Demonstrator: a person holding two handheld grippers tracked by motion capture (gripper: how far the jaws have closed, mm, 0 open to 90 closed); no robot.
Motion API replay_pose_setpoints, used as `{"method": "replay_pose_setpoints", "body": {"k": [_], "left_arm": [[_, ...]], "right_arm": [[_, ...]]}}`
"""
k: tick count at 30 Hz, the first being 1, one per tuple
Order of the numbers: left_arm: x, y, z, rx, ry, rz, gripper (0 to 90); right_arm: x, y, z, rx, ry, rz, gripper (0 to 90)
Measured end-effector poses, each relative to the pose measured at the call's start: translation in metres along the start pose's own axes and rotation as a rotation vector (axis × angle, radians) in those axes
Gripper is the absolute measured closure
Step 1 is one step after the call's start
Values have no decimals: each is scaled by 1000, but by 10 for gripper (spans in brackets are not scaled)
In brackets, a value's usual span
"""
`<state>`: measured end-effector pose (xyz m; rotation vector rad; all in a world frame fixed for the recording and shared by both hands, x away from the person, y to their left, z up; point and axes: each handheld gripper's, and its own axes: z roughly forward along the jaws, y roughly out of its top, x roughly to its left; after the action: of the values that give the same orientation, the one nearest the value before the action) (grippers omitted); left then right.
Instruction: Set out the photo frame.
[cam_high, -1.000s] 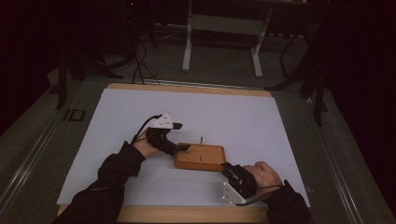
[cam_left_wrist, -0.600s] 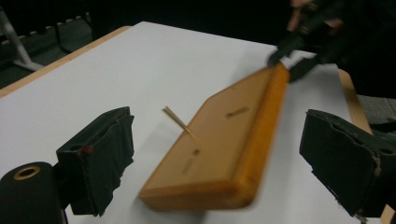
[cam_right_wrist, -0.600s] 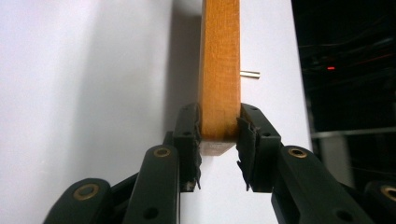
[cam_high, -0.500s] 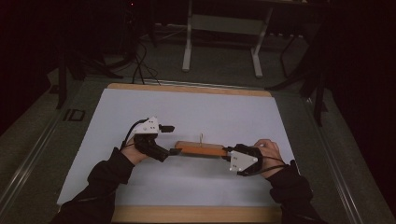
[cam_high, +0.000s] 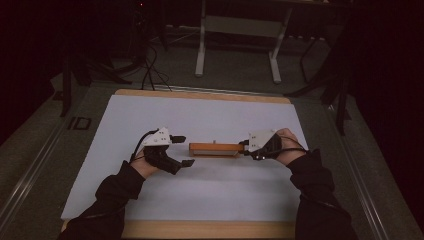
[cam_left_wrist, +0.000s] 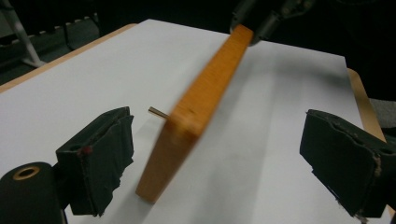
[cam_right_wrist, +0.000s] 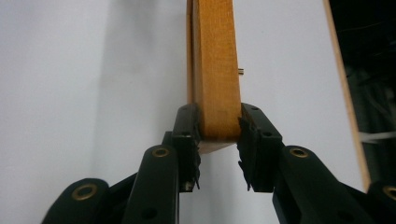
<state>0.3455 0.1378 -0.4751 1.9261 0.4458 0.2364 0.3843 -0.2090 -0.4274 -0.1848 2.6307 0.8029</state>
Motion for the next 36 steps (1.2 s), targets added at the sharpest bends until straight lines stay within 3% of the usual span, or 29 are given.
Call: {"method": "replay_pose_setpoints", "body": {"k": [5,11,18,23,26,29,36], "left_arm": [[-1,-4,1,-2,28,7,75],[-2,-9,1,-16,54,14,35],[-5,-18,-3,-66,81,17,35],[-8,-24,1,-54,87,17,34],[-11,-27,2,-55,122,38,24],[-12,-29,2,-47,152,56,24],[-9,-32,-2,-86,150,22,24]], "right_arm": [[-28,-3,5,-10,90,84,690],[-52,-3,14,16,123,128,674],[-74,-7,22,10,183,242,670],[-79,-10,25,3,187,292,663],[-83,-11,27,-1,183,316,657],[-88,-11,31,20,177,374,648],[-94,-15,37,4,167,426,638]]}}
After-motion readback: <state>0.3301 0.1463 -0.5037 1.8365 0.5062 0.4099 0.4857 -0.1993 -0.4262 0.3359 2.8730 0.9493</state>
